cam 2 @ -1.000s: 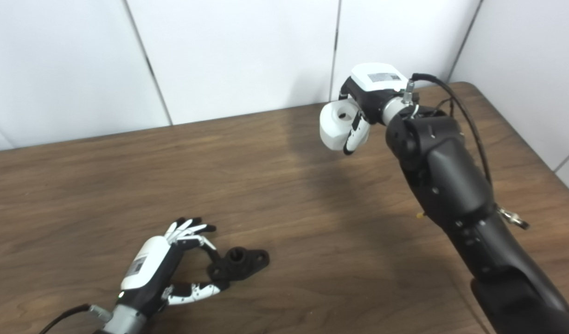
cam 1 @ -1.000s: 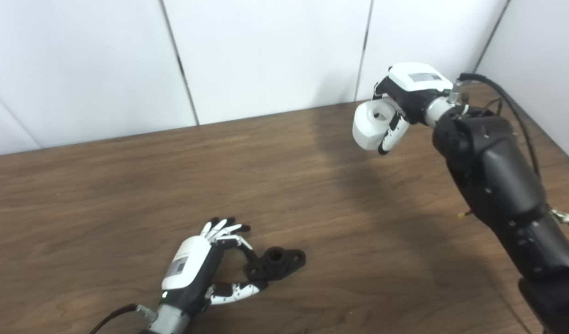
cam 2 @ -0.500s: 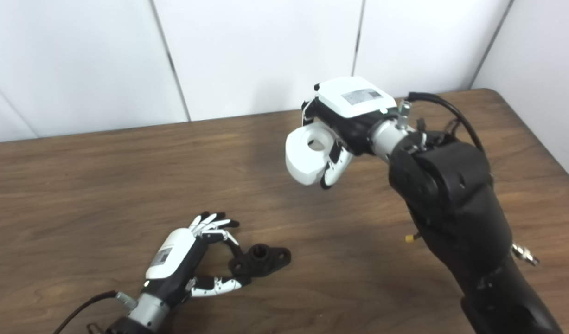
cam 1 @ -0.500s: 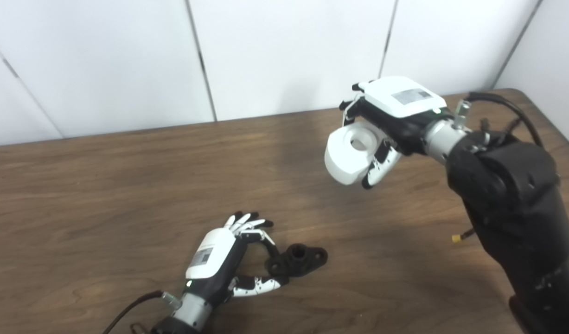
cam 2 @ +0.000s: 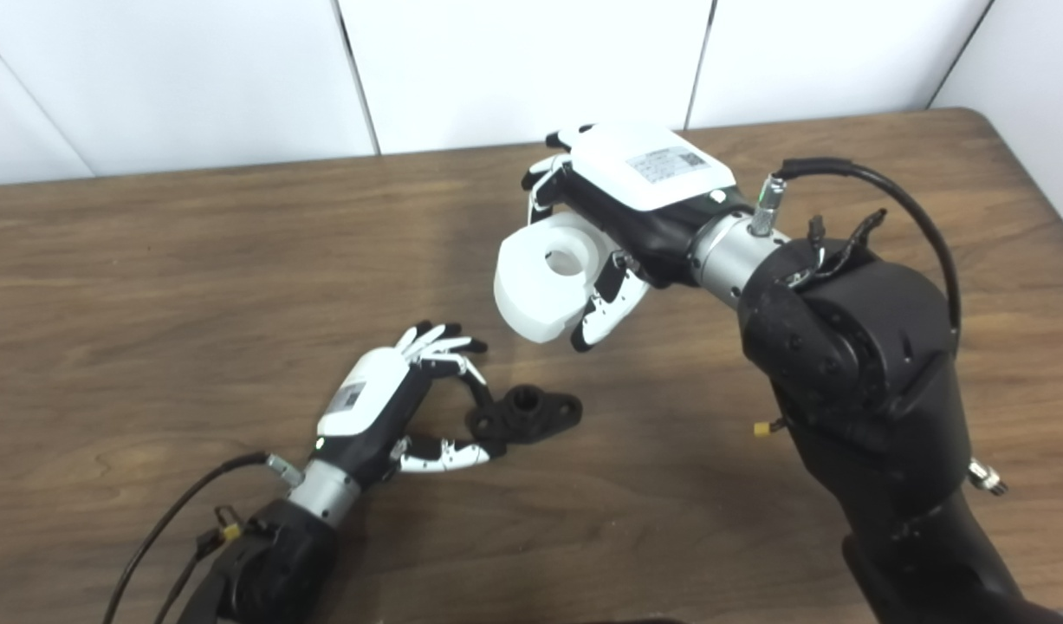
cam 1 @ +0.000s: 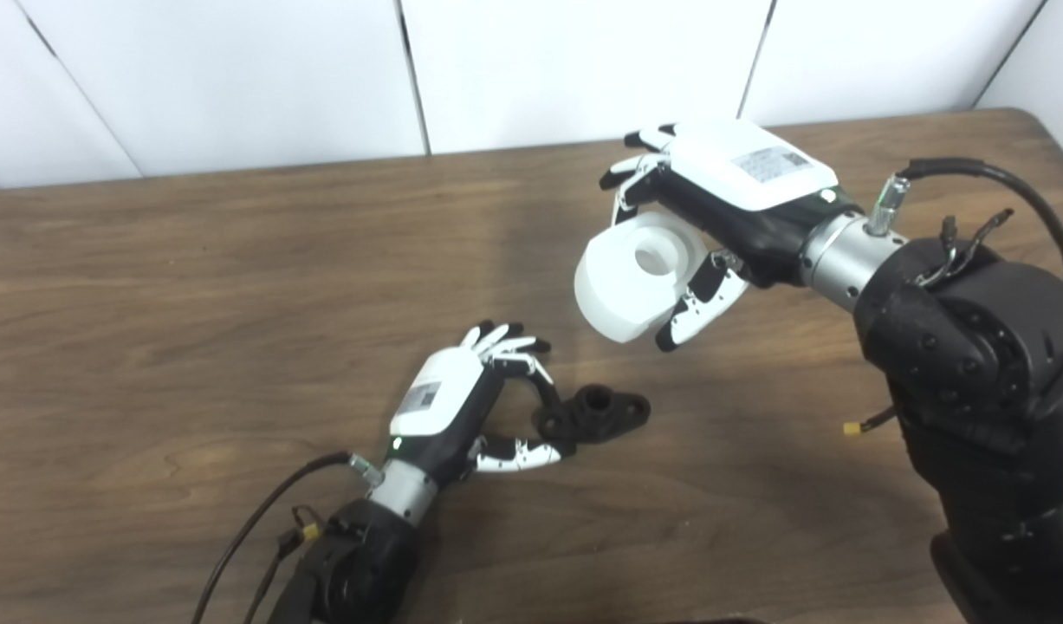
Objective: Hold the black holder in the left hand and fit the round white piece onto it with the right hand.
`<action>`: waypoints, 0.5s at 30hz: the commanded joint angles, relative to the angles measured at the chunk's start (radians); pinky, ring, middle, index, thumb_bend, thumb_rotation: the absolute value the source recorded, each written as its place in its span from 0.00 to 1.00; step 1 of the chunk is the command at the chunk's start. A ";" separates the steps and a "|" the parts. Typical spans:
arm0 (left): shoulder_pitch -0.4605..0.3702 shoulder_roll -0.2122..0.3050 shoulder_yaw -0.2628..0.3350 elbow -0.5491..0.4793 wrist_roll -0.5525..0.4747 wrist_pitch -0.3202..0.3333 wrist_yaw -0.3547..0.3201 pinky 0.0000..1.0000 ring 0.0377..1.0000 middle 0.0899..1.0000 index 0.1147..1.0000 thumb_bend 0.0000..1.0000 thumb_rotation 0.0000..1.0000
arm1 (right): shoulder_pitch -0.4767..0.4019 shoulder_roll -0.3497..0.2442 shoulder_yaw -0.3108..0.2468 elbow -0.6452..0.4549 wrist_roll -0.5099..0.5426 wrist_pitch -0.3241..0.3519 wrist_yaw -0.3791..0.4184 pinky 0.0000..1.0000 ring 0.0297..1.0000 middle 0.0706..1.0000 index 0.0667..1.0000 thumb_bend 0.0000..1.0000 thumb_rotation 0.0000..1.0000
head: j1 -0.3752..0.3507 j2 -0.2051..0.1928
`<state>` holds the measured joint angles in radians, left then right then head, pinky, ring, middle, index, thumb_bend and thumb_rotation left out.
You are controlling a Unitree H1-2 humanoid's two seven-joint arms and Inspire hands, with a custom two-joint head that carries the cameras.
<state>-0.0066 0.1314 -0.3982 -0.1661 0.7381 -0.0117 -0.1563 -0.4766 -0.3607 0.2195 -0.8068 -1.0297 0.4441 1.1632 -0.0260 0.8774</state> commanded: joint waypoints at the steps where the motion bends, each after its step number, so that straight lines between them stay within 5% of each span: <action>1: -0.026 -0.006 -0.007 -0.015 0.008 0.000 -0.001 1.00 0.95 0.83 0.42 0.51 0.06 | -0.018 0.003 -0.001 -0.015 0.003 0.011 0.080 1.00 0.96 0.84 0.45 0.52 0.14 | -0.003 0.005; 15: -0.034 -0.008 -0.010 -0.016 0.008 0.007 -0.005 1.00 0.95 0.82 0.42 0.51 0.06 | 0.056 0.020 0.046 0.019 -0.025 -0.023 0.055 1.00 0.97 0.85 0.45 0.53 0.14 | -0.018 0.015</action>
<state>-0.0171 0.1318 -0.4038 -0.1663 0.7399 -0.0028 -0.1669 -0.3897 -0.3319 0.2677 -0.7712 -1.0506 0.4377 1.1629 -0.0430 0.8912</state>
